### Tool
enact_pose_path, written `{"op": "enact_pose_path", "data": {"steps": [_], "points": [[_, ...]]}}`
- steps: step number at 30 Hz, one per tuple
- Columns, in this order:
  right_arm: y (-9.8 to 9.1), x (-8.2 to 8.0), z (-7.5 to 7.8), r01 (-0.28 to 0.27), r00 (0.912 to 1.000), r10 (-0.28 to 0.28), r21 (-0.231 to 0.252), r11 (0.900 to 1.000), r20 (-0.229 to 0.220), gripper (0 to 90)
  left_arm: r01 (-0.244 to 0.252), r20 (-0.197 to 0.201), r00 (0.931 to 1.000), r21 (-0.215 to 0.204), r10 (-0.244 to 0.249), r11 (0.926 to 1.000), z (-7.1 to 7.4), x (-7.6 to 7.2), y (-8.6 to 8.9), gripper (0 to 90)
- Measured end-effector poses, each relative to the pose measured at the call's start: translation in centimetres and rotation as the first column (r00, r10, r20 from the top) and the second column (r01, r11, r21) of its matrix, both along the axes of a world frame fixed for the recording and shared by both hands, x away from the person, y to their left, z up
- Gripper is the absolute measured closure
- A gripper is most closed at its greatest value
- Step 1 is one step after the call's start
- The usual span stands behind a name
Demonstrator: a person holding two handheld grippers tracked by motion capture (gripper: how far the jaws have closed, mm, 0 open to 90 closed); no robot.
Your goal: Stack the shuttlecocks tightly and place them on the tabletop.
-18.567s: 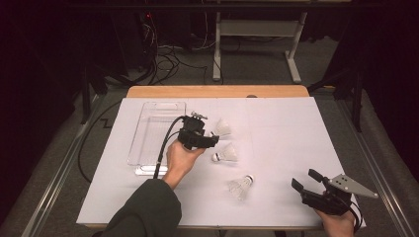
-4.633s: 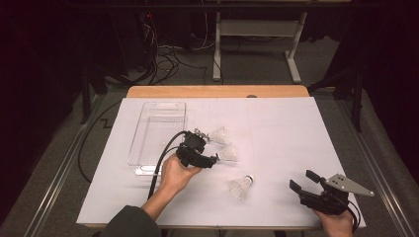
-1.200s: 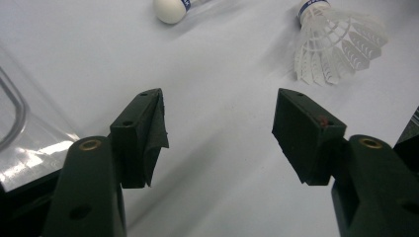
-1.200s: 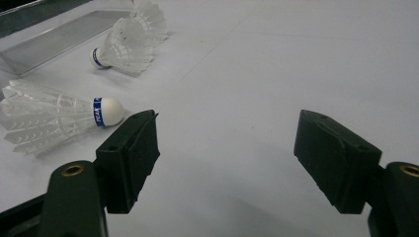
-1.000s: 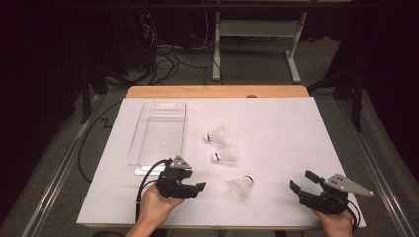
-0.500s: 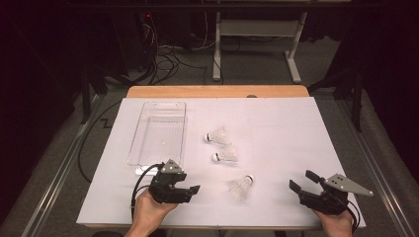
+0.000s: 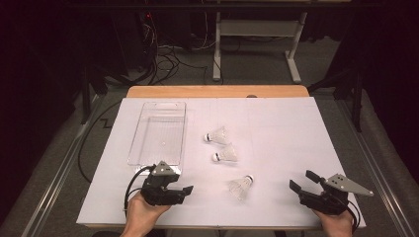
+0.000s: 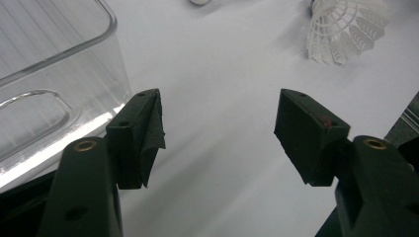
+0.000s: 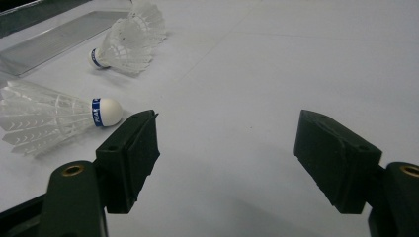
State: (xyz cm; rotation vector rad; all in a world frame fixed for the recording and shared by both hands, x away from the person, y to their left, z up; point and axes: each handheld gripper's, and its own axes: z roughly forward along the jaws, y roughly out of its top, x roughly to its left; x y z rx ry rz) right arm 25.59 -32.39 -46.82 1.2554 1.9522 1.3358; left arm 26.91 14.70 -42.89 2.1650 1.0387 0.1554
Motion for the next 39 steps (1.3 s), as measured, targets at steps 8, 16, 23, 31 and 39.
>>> {"op": "enact_pose_path", "data": {"steps": [8, 16, 23, 31, 39], "points": [[0.0, 0.0, 0.0, 0.001, 1.0, -0.001, -0.003, 1.0, -0.001, 25.6, -0.019, 0.006, 0.9998, 0.004, 0.019, 0.9998, -0.3, -0.2, 0.9, 36.6], [0.0, 0.0, 0.0, 0.003, 1.0, -0.003, -0.007, 1.0, -0.001, 25.6, -0.04, 0.018, 0.999, -0.004, 0.04, 0.9992, -0.5, -0.4, 1.9, 36.5], [0.1, 0.0, 0.0, 0.004, 1.0, -0.004, -0.006, 1.0, -0.001, 25.6, -0.067, 0.023, 0.9974, -0.018, 0.068, 0.9976, -0.8, -0.6, 2.7, 36.5], [0.1, 0.0, 0.0, 0.005, 1.0, -0.005, -0.007, 1.0, -0.002, 25.6, -0.103, 0.042, 0.9937, -0.022, 0.104, 0.9944, -1.0, -0.9, 3.7, 36.7], [0.1, 0.0, 0.0, 0.004, 1.0, -0.005, -0.007, 1.0, -0.002, 25.6, -0.14, 0.06, 0.9881, -0.026, 0.141, 0.9898, -1.4, -1.1, 4.7, 36.3]]}}
